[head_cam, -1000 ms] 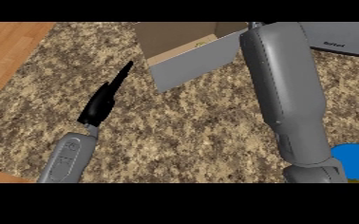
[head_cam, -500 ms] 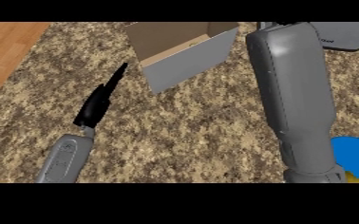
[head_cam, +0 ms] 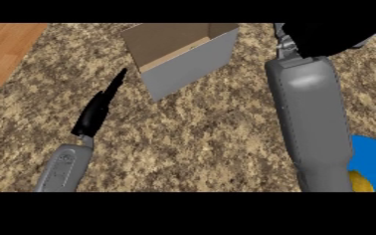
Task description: Pick the squash from the plate and place it in the cardboard box
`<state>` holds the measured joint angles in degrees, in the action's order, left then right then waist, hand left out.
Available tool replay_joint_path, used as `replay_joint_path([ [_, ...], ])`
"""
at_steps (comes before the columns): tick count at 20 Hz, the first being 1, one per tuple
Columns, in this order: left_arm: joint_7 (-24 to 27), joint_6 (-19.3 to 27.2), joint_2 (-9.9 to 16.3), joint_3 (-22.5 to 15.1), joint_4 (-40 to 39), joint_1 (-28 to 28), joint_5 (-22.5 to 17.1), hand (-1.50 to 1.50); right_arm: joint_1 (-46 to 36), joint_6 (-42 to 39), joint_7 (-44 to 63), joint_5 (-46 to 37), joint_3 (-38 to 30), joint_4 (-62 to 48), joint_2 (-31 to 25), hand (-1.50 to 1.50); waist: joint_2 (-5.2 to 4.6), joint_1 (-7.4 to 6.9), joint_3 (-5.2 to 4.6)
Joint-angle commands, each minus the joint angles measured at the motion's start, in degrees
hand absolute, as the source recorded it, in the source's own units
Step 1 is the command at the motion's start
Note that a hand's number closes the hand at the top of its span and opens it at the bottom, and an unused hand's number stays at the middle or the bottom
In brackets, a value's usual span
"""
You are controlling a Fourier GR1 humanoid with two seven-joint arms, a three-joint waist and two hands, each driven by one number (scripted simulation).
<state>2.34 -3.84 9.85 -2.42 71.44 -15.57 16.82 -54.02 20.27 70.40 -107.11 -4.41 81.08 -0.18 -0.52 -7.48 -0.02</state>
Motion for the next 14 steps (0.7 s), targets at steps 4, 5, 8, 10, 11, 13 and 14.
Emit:
replay_joint_path([
  [4, 0.46, 0.23, 0.27, 0.51, 0.87, 1.99, -0.37, 0.00, 8.51, 7.85, 14.77, -5.63, 5.64, 8.67, 0.17, -1.50, 0.73, 1.25, 0.13],
  [5, 0.07, 0.55, 0.42, 1.08, -0.05, 1.24, -0.36, 0.00, 8.99, 7.14, 14.77, -6.02, 6.37, 10.58, 0.17, -1.50, 0.74, 2.08, 0.09],
  [8, -0.12, 0.31, 0.80, 1.14, 0.46, 0.55, -0.31, 0.00, 13.61, 8.55, 14.78, -6.14, 8.56, 13.58, 0.17, -1.50, 0.51, 2.02, 0.20],
  [10, 0.15, 0.92, 0.39, 1.03, 0.59, 1.86, -0.14, 0.00, 16.39, 7.34, 14.79, -6.69, 10.05, 16.04, 0.18, -1.50, 0.83, 2.13, 0.18],
  [11, 0.45, 0.96, 0.50, 1.49, -0.18, 2.18, -0.41, 0.00, 18.13, 7.08, 14.79, -5.35, 10.17, 17.42, 0.18, -1.50, 0.66, 2.63, 0.18],
  [13, -0.01, 0.47, 0.73, 1.70, 0.60, 1.86, -0.86, 0.00, 21.38, 7.65, 14.80, -6.77, 12.39, 19.00, 0.18, -1.50, 0.82, 2.70, 0.22],
  [14, 0.13, 0.20, 0.75, 1.54, 0.43, 2.76, -0.91, 0.00, 21.60, 6.88, 14.80, -6.17, 12.60, 20.13, 0.18, -1.50, 0.89, 2.36, 0.21],
])
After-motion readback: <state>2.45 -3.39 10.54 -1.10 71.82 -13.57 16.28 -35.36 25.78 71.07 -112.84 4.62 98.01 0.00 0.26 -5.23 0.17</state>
